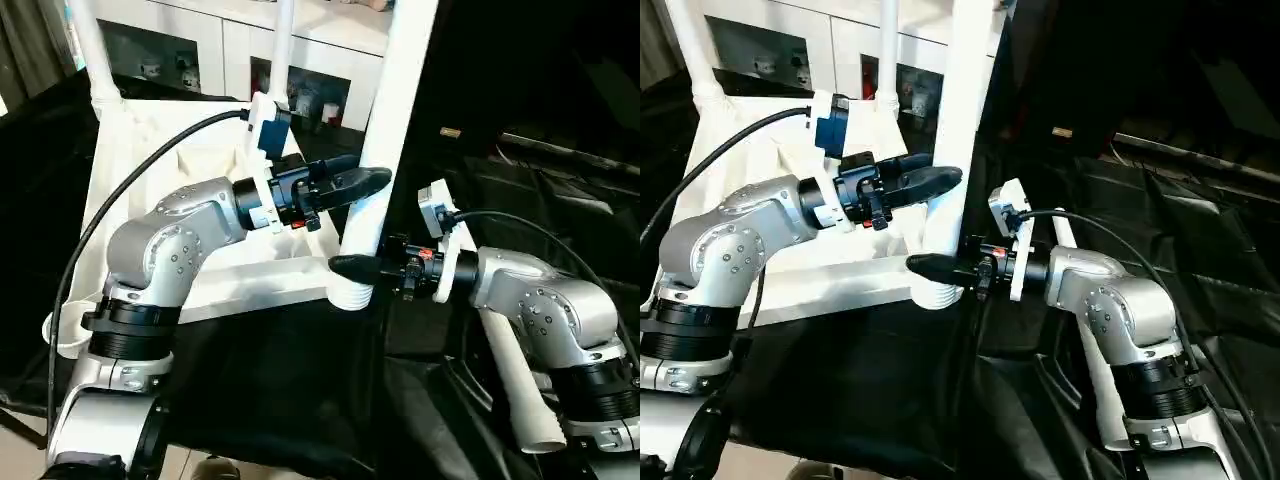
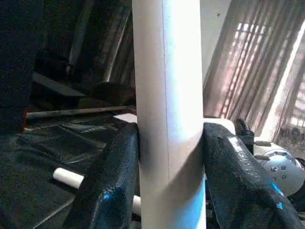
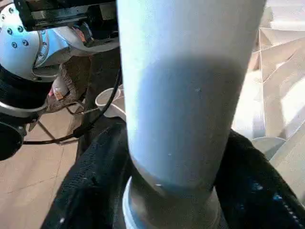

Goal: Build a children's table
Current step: Insert table leg to table base

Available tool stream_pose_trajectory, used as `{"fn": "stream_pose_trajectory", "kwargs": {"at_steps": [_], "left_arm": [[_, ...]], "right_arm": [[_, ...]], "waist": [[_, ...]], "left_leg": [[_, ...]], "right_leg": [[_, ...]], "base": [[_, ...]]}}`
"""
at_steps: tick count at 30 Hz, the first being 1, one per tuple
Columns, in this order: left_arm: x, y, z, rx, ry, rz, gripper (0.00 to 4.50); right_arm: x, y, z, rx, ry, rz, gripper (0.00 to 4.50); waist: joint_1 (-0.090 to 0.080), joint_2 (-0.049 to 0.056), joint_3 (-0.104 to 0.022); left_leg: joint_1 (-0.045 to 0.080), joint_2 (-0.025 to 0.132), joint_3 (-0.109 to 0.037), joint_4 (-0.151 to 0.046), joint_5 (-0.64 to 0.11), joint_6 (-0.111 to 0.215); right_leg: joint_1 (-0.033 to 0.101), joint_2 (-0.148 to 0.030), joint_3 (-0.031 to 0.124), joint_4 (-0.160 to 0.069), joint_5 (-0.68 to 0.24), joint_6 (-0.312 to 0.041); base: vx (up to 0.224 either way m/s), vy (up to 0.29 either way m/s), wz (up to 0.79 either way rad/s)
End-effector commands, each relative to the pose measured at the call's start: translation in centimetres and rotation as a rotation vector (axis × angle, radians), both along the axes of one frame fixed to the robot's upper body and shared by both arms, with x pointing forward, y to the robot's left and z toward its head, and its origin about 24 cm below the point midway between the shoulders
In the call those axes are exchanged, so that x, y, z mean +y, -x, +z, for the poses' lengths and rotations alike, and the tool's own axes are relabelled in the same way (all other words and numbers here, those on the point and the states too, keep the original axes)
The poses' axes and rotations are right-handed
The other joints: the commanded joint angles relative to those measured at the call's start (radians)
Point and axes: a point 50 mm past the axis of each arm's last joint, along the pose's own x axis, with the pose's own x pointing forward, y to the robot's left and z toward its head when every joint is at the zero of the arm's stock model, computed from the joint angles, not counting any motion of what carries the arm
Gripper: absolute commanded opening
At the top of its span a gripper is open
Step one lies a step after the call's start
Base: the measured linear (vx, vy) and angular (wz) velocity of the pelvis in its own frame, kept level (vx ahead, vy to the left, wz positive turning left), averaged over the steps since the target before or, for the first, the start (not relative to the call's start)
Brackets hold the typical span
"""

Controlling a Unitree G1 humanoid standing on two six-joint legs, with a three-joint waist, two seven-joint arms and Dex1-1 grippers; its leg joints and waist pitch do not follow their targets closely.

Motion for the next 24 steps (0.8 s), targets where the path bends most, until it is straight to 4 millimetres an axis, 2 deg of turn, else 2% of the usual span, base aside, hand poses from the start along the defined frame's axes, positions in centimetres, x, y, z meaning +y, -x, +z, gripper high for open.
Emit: {"fn": "stream_pose_trajectory", "kwargs": {"at_steps": [1, 2, 6, 15, 16, 17, 18, 21, 22, 23, 24], "left_arm": [[-0.5, 0.1, 0.5, -0.037, -0.014, -0.009, 1.81], [-0.5, 0.1, 0.5, -0.038, -0.015, -0.008, 1.81], [-0.5, 0.1, 0.5, -0.039, -0.016, -0.009, 1.81], [-0.4, 0.1, 0.2, -0.020, -0.023, 0.006, 1.81], [-0.4, 0.0, 0.1, 0.030, -0.009, -0.005, 2.37], [-0.4, 0.0, 0.2, 0.066, 0.003, -0.016, 2.51], [-0.3, 0.0, 0.3, 0.082, 0.023, -0.016, 2.51], [-0.1, -0.7, 0.9, 0.052, 0.076, 0.044, 2.61], [-0.1, -0.8, 1.1, 0.043, 0.088, 0.061, 2.86], [0.0, -1.0, 1.2, 0.036, 0.099, 0.075, 2.86], [0.2, -1.5, 1.8, 0.021, 0.178, 0.129, 2.93]], "right_arm": [[-0.4, -0.2, 0.7, -0.012, -0.012, -0.001, 2.30], [-0.3, -0.2, 0.7, -0.012, -0.011, 0.000, 2.13], [-0.2, -0.2, 0.7, -0.013, -0.011, 0.004, 1.97], [-0.1, -0.1, 0.6, -0.020, -0.018, 0.003, 1.91], [-0.1, -0.1, 0.6, -0.023, -0.021, -0.001, 1.91], [-0.1, -0.2, 0.6, -0.026, -0.024, -0.005, 1.91], [-0.1, -0.2, 0.7, -0.033, -0.029, -0.012, 1.91], [-0.1, -0.5, 0.9, -0.049, -0.061, -0.042, 1.91], [-0.1, -0.5, 1.0, -0.052, -0.071, -0.049, 1.91], [-0.1, -0.6, 1.1, -0.055, -0.078, -0.055, 1.91], [-0.1, -0.8, 1.3, -0.063, -0.103, -0.082, 1.90]], "waist": [[0.002, 0.014, -0.070], [0.002, 0.014, -0.070], [0.002, 0.014, -0.071], [0.002, 0.015, -0.071], [0.002, 0.015, -0.071], [0.002, 0.015, -0.071], [0.001, 0.018, -0.071], [0.002, 0.014, -0.070], [0.004, 0.015, -0.071], [0.004, 0.013, -0.071], [0.004, 0.012, -0.071]], "left_leg": [[0.019, 0.000, 0.008, -0.075, -0.247, -0.071], [0.019, 0.000, 0.008, -0.075, -0.246, -0.071], [0.019, 0.000, 0.009, -0.074, -0.237, -0.070], [0.019, 0.000, 0.008, -0.074, -0.240, -0.071], [0.019, -0.001, 0.009, -0.074, -0.241, -0.072], [0.019, -0.001, 0.009, -0.074, -0.240, -0.072], [0.019, -0.002, 0.009, -0.073, -0.242, -0.073], [0.018, -0.002, 0.009, -0.073, -0.245, -0.070], [0.020, -0.001, 0.009, -0.073, -0.248, -0.071], [0.019, -0.001, 0.008, -0.074, -0.246, -0.070], [0.018, -0.001, 0.008, -0.074, -0.246, -0.070]], "right_leg": [[0.046, -0.033, 0.021, -0.072, -0.266, -0.140], [0.045, -0.032, 0.021, -0.072, -0.266, -0.139], [0.045, -0.033, 0.021, -0.071, -0.255, -0.140], [0.046, -0.032, 0.021, -0.071, -0.253, -0.142], [0.046, -0.032, 0.021, -0.070, -0.251, -0.143], [0.046, -0.032, 0.021, -0.069, -0.251, -0.145], [0.045, -0.031, 0.021, -0.068, -0.250, -0.148], [0.045, -0.033, 0.021, -0.074, -0.267, -0.145], [0.044, -0.033, 0.021, -0.074, -0.269, -0.143], [0.046, -0.033, 0.021, -0.074, -0.267, -0.142], [0.046, -0.032, 0.021, -0.073, -0.265, -0.141]], "base": [[0.000, 0.000, 0.00], [0.000, 0.000, 0.00], [0.000, 0.000, 0.00], [0.000, 0.000, 0.00], [0.000, 0.000, 0.00], [0.000, 0.000, 0.00], [0.000, 0.000, 0.00], [0.000, 0.000, 0.00], [0.000, 0.000, 0.00], [0.000, 0.000, 0.00], [0.000, 0.000, 0.00]]}}
